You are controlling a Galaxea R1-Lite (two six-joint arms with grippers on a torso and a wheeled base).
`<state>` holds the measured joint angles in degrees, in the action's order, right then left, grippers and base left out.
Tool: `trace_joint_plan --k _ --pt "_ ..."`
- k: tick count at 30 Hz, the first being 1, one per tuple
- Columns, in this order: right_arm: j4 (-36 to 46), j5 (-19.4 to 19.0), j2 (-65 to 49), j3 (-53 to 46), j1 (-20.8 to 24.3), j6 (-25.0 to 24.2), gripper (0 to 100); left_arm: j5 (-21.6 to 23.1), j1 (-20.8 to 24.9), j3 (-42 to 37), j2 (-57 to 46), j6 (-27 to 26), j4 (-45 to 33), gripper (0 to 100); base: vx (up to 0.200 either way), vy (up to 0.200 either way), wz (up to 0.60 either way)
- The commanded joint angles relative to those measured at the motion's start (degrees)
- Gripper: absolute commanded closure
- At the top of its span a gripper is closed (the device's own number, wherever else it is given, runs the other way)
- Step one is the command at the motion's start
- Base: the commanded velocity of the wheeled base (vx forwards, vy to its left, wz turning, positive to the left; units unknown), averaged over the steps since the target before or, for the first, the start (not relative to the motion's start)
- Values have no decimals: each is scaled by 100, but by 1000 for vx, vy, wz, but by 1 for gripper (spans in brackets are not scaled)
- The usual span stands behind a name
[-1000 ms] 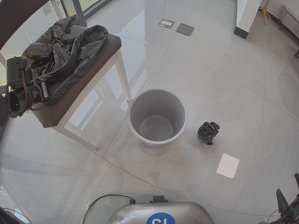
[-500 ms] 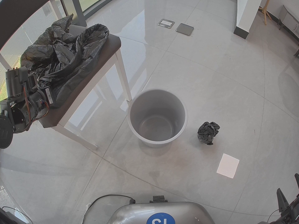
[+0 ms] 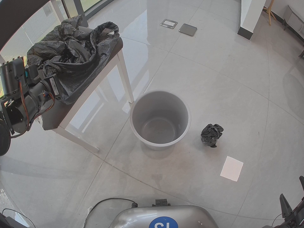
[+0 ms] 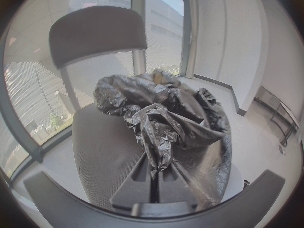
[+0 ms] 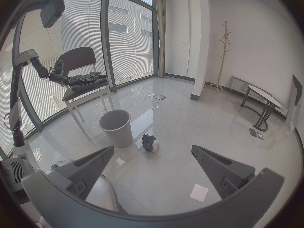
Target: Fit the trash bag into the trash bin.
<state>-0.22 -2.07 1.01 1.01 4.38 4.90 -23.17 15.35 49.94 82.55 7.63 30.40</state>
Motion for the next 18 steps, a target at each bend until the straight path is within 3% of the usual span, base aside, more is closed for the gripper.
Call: trace_joint_plan --k 1,3,6,7,12,14,18 --pt "-4 -83 -101 -92 2 -7 0 -29 399 138 -389 -499 -26 100 0 0 0" --pt "-22 -48 -101 224 2 -156 0 -64 680 50 -407 -658 -105 100 0 0 0" --pt "374 -92 576 1736 -60 -1316 0 -196 1137 121 -433 -702 -412 100 0 0 0" --pt "558 -109 787 1745 -104 -1387 0 -205 1286 209 -451 -702 -544 100 0 0 0" --pt "795 -320 839 1454 11 -991 0 -187 1700 745 -363 -640 -1177 100 0 0 0" --pt "848 -329 1085 1692 19 -947 0 -196 2306 868 -354 -658 -1546 100 0 0 0" --pt "751 -373 2070 2105 2 -1017 0 -249 3000 921 -257 -666 -1915 100 0 0 0"
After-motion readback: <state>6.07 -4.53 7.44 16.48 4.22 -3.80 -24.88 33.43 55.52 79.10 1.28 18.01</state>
